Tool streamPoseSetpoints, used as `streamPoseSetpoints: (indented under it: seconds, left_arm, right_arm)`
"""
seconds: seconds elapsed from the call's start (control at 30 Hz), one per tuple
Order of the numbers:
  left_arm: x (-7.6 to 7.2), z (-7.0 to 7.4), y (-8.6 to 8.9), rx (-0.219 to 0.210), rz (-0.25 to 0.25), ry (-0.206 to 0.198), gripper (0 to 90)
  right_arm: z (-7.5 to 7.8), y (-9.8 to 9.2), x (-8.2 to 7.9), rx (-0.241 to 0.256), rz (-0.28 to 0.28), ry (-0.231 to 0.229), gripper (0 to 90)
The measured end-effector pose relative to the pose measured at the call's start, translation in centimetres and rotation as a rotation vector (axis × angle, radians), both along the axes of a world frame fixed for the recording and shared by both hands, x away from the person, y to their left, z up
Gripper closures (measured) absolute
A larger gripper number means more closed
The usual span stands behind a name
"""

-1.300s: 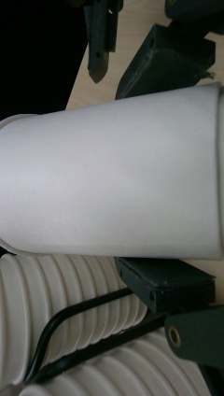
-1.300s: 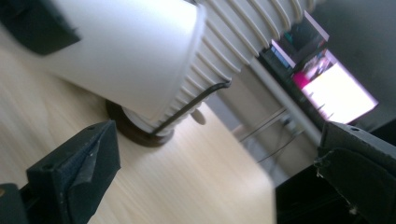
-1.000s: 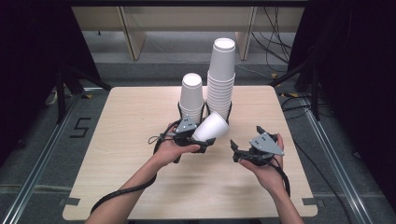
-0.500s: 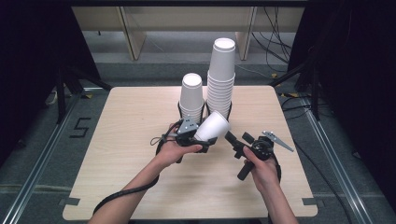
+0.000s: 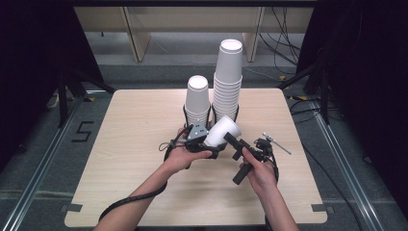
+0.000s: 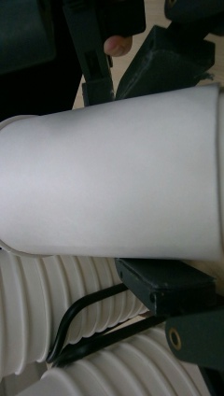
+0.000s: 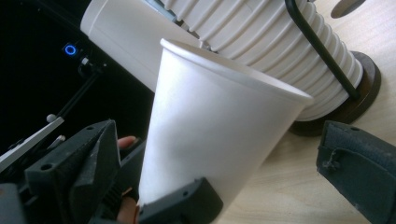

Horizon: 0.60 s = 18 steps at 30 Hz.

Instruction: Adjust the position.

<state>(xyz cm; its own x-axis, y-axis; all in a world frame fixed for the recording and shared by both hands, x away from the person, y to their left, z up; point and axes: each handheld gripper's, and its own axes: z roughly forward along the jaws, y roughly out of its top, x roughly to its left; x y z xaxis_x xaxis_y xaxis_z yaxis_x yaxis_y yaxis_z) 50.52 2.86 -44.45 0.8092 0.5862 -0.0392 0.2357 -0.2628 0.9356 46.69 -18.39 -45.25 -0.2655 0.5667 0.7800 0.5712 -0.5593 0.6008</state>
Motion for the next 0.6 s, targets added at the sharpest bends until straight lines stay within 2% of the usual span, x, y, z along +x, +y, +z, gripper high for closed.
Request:
streamPoseSetpoints:
  seconds: [0.03,0.07,0.13,0.17,0.2,0.27,0.3,0.33,0.37,0.4,0.47,0.5,0.53,0.6]
  left_arm:
    - [0.0,-0.1,-0.1,-0.001,0.001,0.001,20.6]
    - [0.0,-0.1,-0.3,-0.006,0.004,0.004,20.6]
    - [-0.1,-0.1,-0.4,-0.006,0.001,0.002,20.6]
    - [-0.1,-0.2,-0.6,-0.013,0.002,0.004,20.6]
    - [-0.1,-0.2,-0.6,-0.006,0.003,0.001,20.7]
    - [-0.1,-0.3,-0.8,-0.004,0.006,0.005,20.6]
    - [-0.1,-0.3,-0.8,0.0,0.012,0.006,20.6]
    - [-0.1,-0.3,-0.8,-0.001,0.013,0.002,20.6]
    - [-0.1,-0.3,-0.9,-0.015,0.013,0.001,20.6]
    - [-0.2,-0.3,-1.0,-0.011,0.022,0.002,20.6]
    - [-0.3,-0.3,-1.1,-0.009,0.023,-0.001,20.6]
    - [-0.3,-0.3,-1.1,-0.014,0.023,-0.004,20.6]
    - [-0.4,-0.3,-1.2,-0.01,0.022,0.001,20.6]
    - [-0.4,-0.5,-1.3,-0.006,0.018,-0.004,20.6]
  right_arm:
    - [0.1,0.1,0.1,0.014,0.001,0.022,0.6]
    - [0.2,0.3,0.1,0.041,0.006,0.062,0.6]
    - [0.1,0.4,0.4,0.035,0.001,0.066,0.6]
    - [-0.1,0.3,0.6,0.022,0.002,0.053,0.7]
    - [0.0,0.4,0.6,0.045,-0.009,0.071,0.8]
    - [-0.2,0.3,0.9,0.04,-0.023,0.071,1.0]
    - [-0.1,0.4,0.9,0.074,-0.022,0.098,1.1]
    - [-0.2,0.3,1.1,0.051,-0.028,0.087,1.2]
    - [-0.4,0.3,1.2,0.047,-0.034,0.08,1.3]
    - [-0.2,0.4,1.2,0.078,-0.039,0.117,1.3]
    - [-0.4,0.4,1.4,0.074,-0.045,0.118,1.4]
    - [-0.5,0.3,1.5,0.058,-0.046,0.103,1.5]
    - [-0.4,0.4,1.5,0.076,-0.044,0.118,1.6]
    - [-0.4,0.5,1.5,0.072,-0.048,0.121,1.8]
